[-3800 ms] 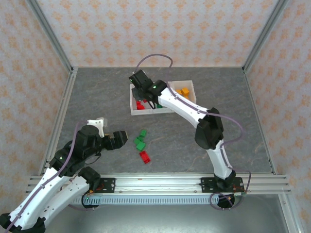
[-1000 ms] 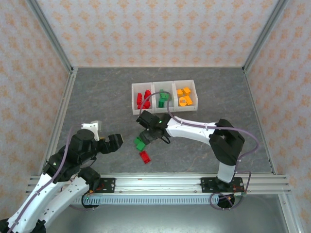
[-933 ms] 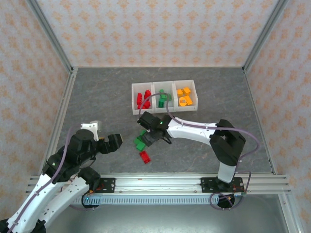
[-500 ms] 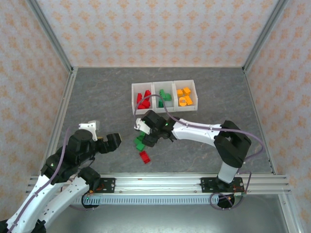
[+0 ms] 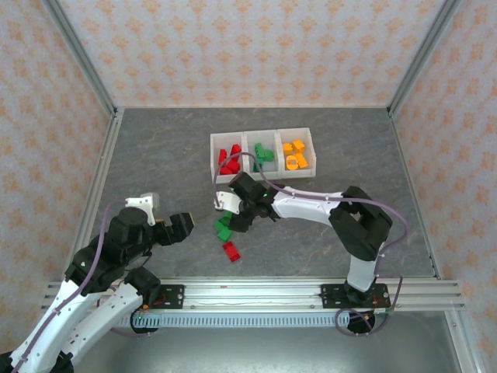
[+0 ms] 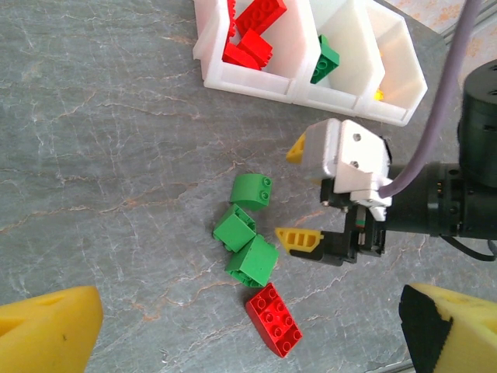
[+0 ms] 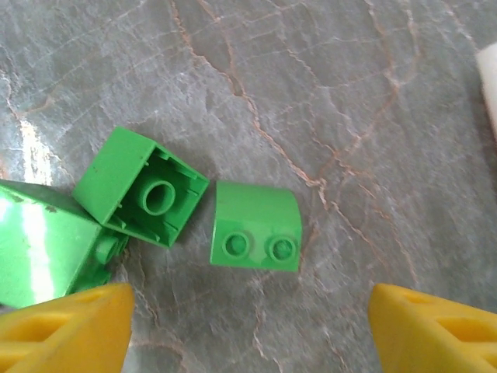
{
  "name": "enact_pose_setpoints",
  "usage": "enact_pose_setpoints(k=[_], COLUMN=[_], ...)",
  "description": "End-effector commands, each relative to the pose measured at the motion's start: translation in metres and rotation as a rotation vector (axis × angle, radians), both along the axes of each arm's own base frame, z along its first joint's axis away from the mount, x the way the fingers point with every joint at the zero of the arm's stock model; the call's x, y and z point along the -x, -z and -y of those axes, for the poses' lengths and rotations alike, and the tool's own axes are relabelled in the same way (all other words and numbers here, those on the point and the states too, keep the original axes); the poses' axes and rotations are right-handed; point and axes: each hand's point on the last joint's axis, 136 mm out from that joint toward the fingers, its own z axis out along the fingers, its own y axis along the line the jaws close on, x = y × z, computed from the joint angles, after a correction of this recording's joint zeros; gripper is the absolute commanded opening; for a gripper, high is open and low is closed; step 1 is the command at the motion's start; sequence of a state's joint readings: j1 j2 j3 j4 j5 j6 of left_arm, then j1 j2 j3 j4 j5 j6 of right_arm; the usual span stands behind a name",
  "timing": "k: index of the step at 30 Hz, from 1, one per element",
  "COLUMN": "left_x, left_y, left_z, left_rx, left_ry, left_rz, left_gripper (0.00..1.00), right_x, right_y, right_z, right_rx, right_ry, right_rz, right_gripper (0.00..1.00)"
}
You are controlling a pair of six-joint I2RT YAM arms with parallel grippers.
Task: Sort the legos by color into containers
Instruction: Pick up the lego from the center of the table.
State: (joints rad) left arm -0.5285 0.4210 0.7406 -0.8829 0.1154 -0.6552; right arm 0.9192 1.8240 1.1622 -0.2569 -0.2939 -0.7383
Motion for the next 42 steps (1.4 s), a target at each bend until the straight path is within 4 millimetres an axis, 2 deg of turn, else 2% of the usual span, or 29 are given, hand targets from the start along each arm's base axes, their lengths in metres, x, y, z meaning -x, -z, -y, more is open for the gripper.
enact_pose_setpoints(k=[1, 7, 18, 26, 31, 36, 40, 42], left_x=[0.001, 0.002, 0.002, 0.002, 0.002, 0.002, 0.002, 0.001], left_y=[0.000, 0.005, 0.012, 0.016, 0.017, 0.016, 0.015, 0.015], left_z=[-0.006, -0.006, -0.005, -0.006, -0.005, -0.006, -0.006, -0.006], left_rx=[-0.012, -0.005, -0.015, -0.011, -0.009, -0.007, -0.004, -0.002], left_ry=[-0.023, -0.028, -0.022, -0.025, -0.025, -0.028, -0.033, -0.034], left_rz=[0.001, -0.003, -0.011, -0.009, -0.009, -0.007, -0.003, -0.001], left_gripper=[0.99, 0.99, 0.99, 0.99, 0.99, 0.99, 0.99, 0.99], right_x=[-0.008, -0.012, -0.024, -0.031, -0.038, -0.039, -0.039, -0.040], right_y=[-0.003, 0.006, 0.024, 0.023, 0.029, 0.029, 0.016, 0.004], right_z=[-0.013, -0.021, -0.022, -0.030, -0.031, -0.027, -0.025, -0.025], right_rx=[-0.027, -0.036, -0.016, -0.036, -0.010, 0.001, -0.017, -0.034], right_ry=[-0.037, -0.045, -0.019, 0.008, 0.033, 0.053, 0.071, 0.082], right_rz=[0.017, -0.003, -0.029, -0.029, -0.032, -0.026, -0.014, -0.002], right_gripper=[0.77, 0.72, 0.58, 0.50, 0.30, 0.19, 0.09, 0.08])
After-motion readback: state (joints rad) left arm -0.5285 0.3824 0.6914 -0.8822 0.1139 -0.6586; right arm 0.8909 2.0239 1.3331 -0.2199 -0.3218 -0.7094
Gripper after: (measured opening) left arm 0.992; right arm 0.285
